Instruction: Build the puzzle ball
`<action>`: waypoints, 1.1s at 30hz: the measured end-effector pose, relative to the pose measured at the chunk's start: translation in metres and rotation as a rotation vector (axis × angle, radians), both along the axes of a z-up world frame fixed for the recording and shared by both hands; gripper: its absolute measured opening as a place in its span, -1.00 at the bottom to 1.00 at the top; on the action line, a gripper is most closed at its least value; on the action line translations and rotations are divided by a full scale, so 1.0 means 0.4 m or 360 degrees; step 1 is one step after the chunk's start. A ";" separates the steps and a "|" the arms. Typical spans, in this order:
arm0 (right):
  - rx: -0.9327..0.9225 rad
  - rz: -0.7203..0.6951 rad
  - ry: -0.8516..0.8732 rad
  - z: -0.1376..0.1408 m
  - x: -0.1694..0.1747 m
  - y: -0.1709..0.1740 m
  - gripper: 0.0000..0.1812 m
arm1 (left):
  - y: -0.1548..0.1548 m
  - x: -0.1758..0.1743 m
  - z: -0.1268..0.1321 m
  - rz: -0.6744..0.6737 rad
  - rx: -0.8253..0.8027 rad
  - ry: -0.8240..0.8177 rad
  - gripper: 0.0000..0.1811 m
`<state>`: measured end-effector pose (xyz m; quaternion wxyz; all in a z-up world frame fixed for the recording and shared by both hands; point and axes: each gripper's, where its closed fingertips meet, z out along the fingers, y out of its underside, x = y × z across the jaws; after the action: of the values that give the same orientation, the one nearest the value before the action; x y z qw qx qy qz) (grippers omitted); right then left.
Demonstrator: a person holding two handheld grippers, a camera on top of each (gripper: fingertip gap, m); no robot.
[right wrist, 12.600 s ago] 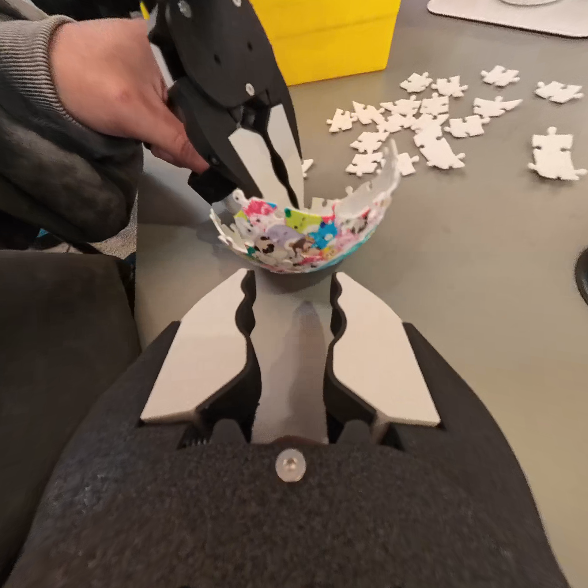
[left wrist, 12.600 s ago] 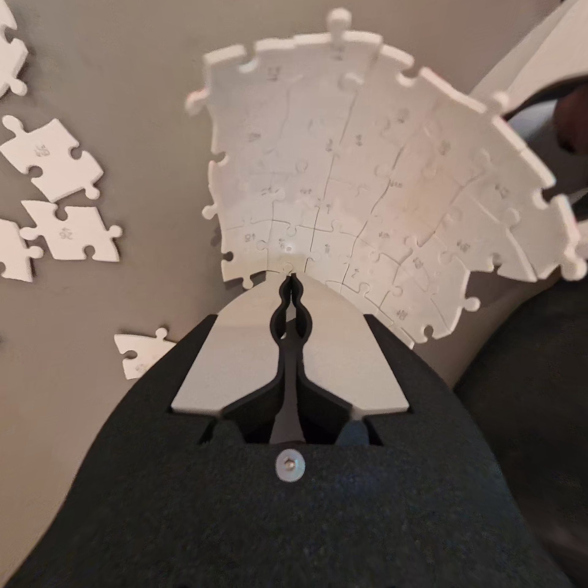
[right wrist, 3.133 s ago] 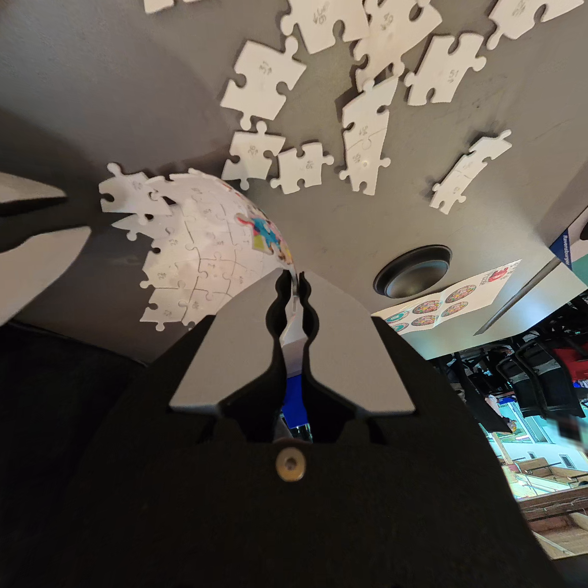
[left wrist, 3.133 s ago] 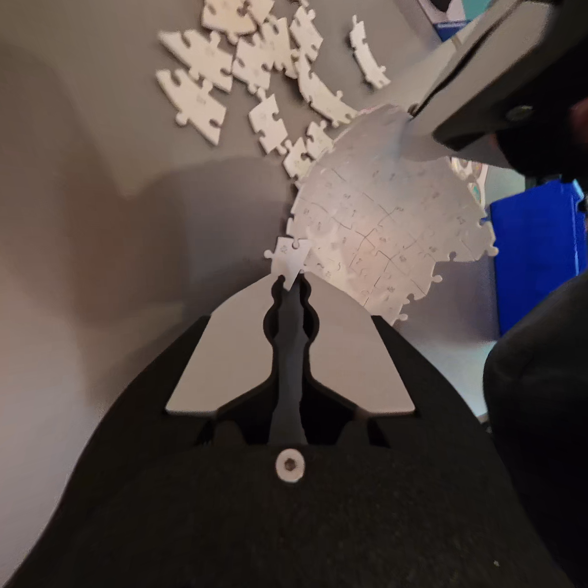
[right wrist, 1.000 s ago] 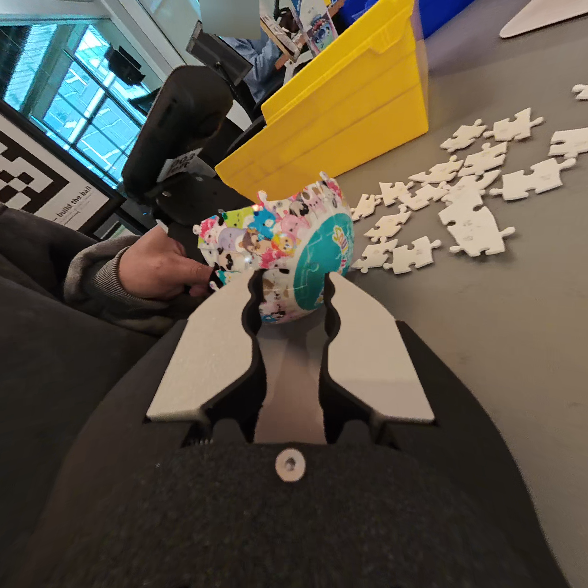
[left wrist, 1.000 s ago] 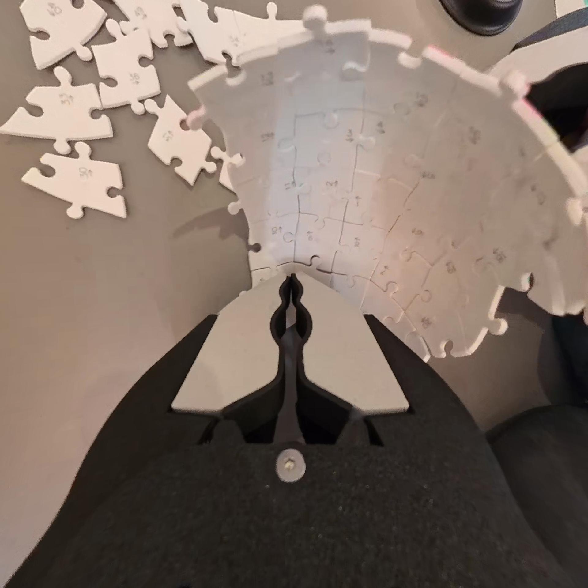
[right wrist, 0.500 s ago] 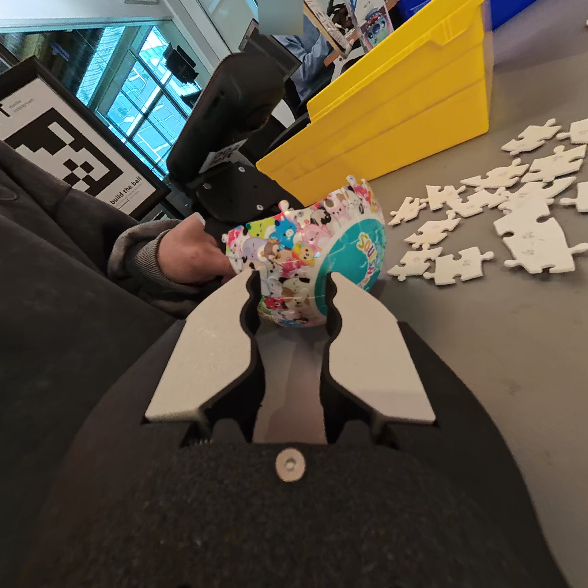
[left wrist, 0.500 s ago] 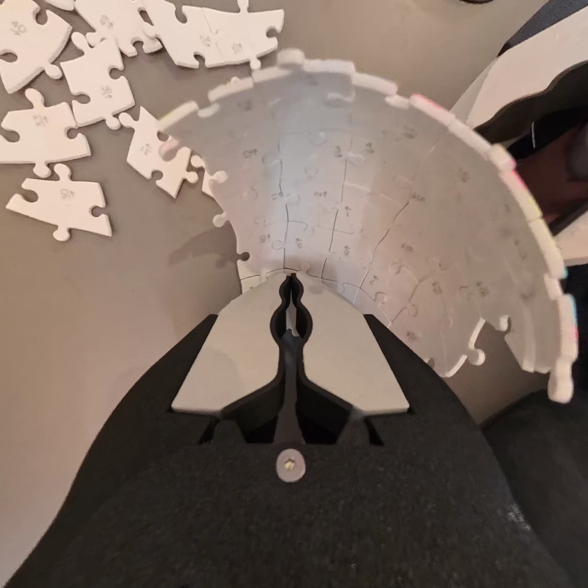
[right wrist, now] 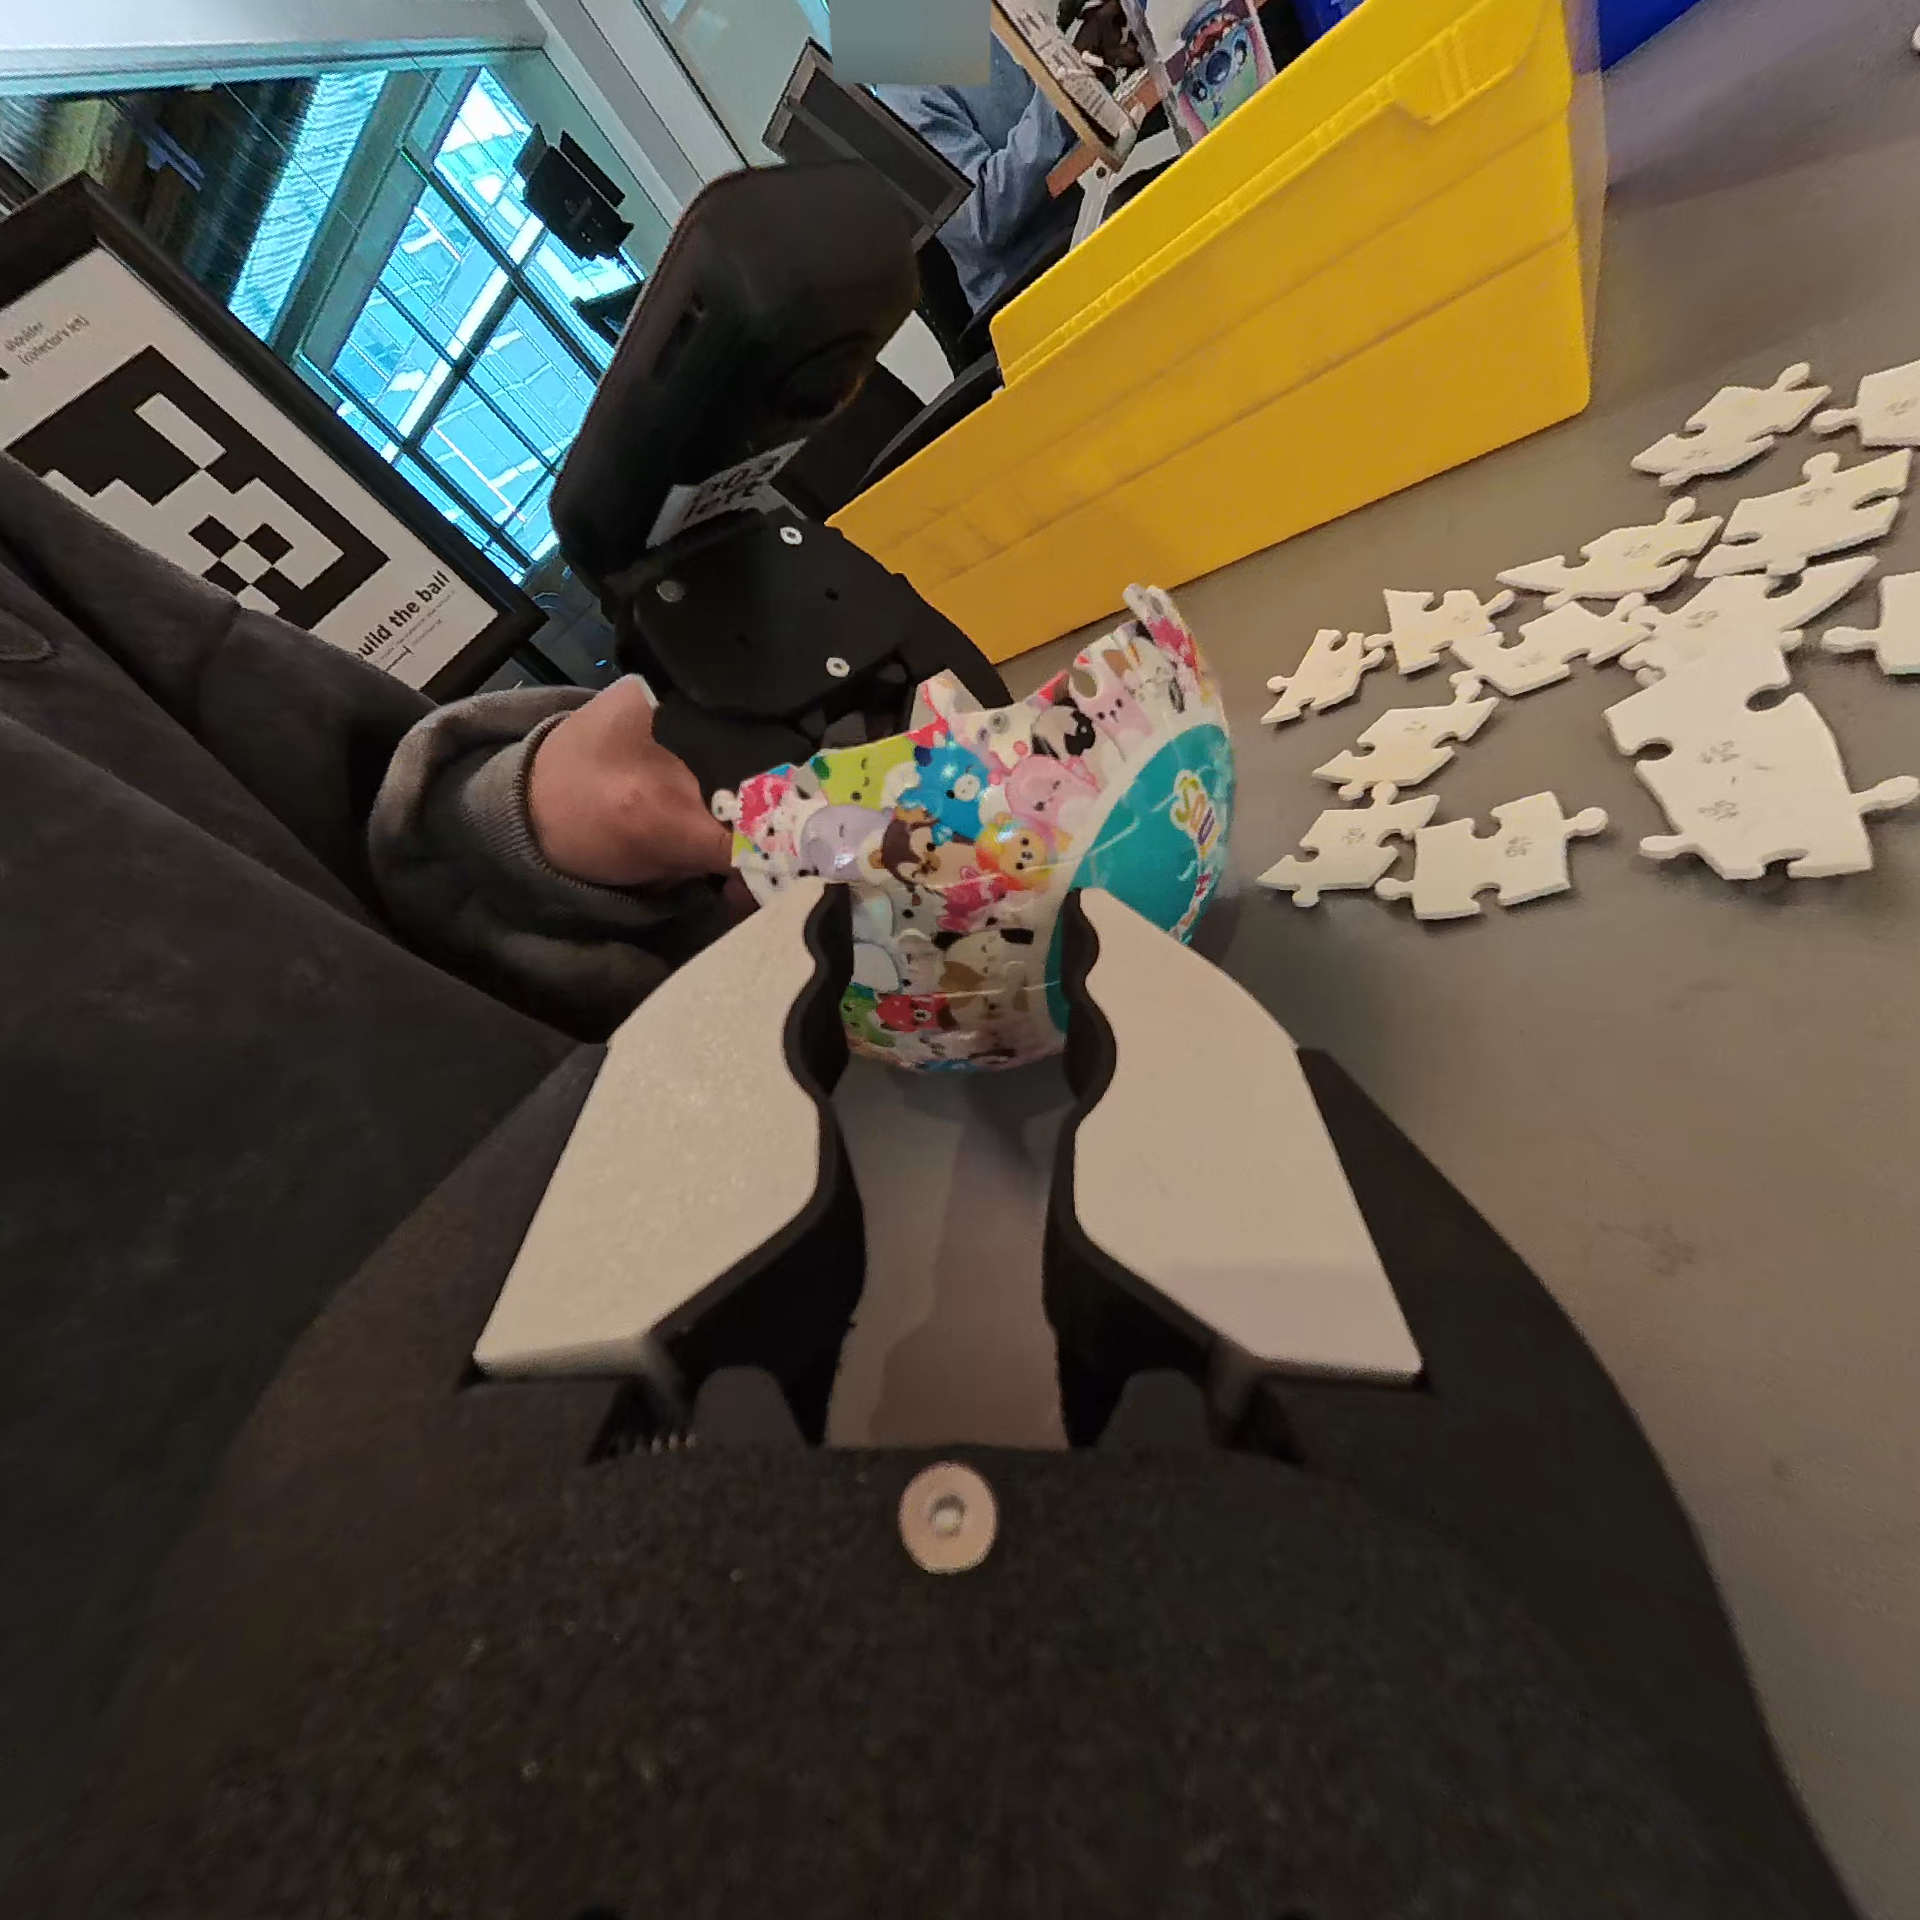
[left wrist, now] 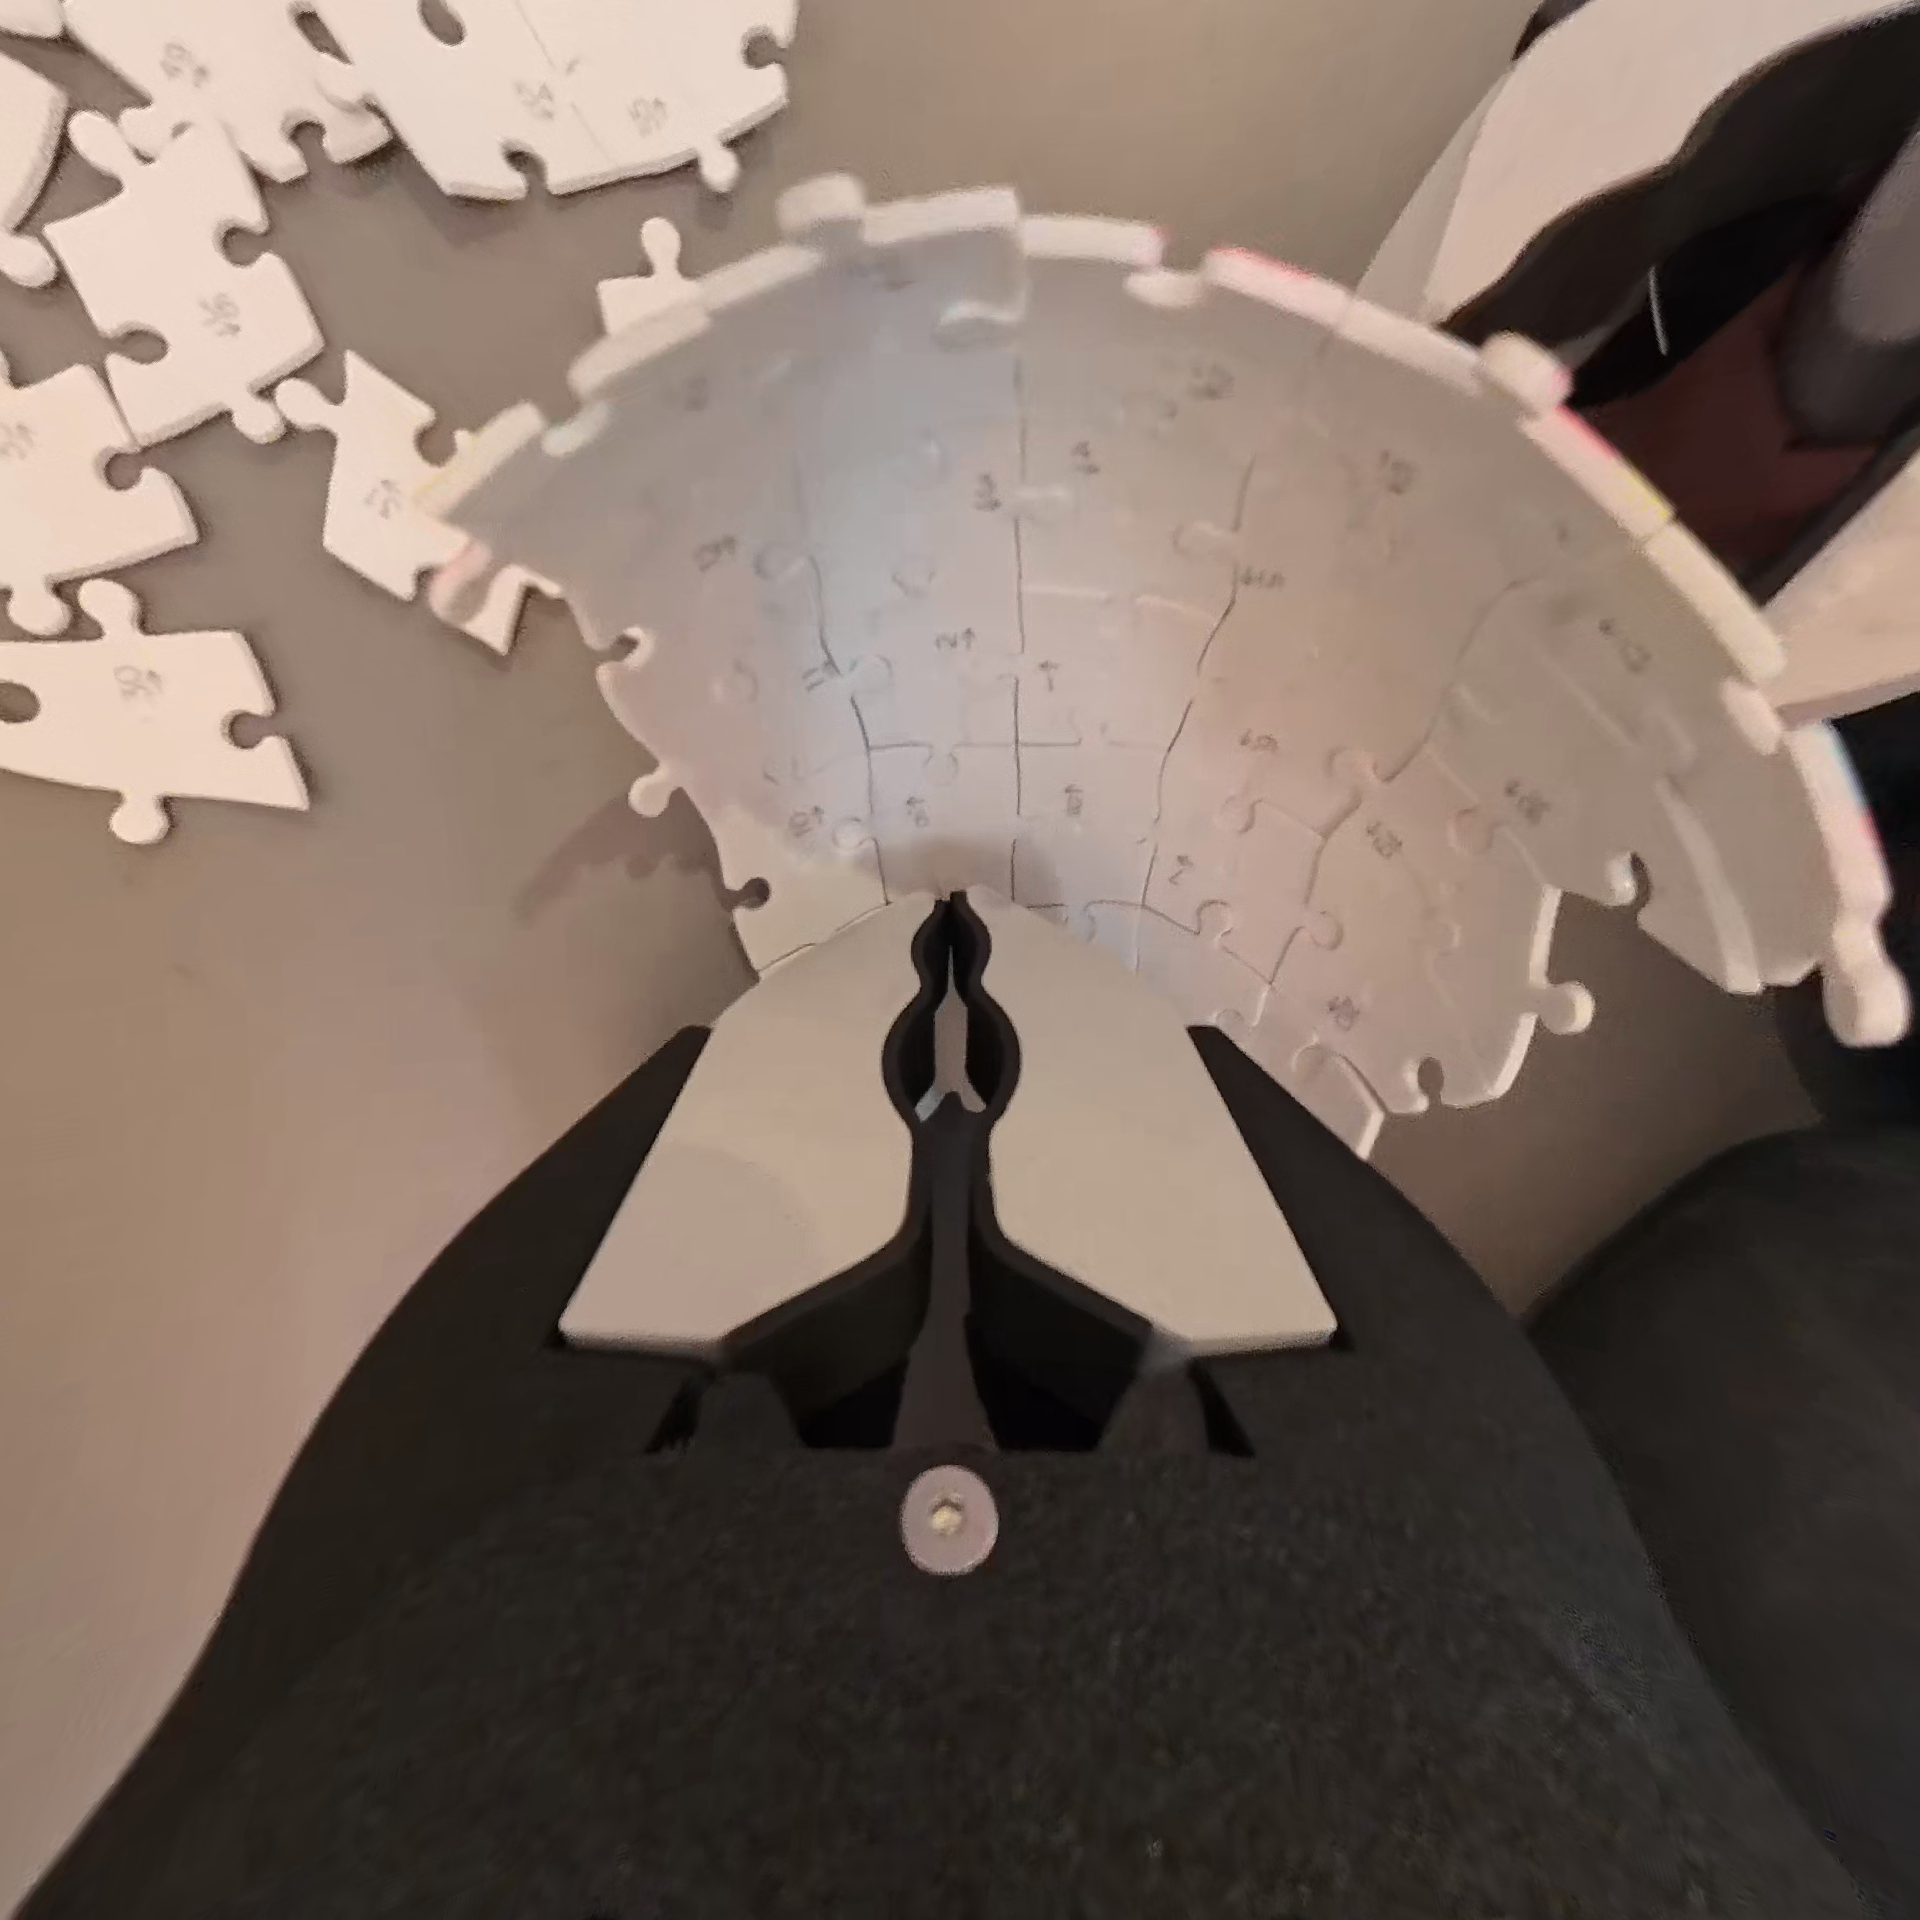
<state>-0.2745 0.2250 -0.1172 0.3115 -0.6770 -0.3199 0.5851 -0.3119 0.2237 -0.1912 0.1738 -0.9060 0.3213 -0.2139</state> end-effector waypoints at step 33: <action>0.0016 0.0013 -0.0029 -0.002 -0.010 -0.003 -0.57 | -0.024 -0.081 -0.001 -0.0163 -0.0004 0.0098 -1.00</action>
<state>-0.2785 0.2237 -0.1180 0.3094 -0.6794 -0.3284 0.5786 -0.3445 0.2142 -0.1916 0.1515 -0.8947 0.3721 -0.1950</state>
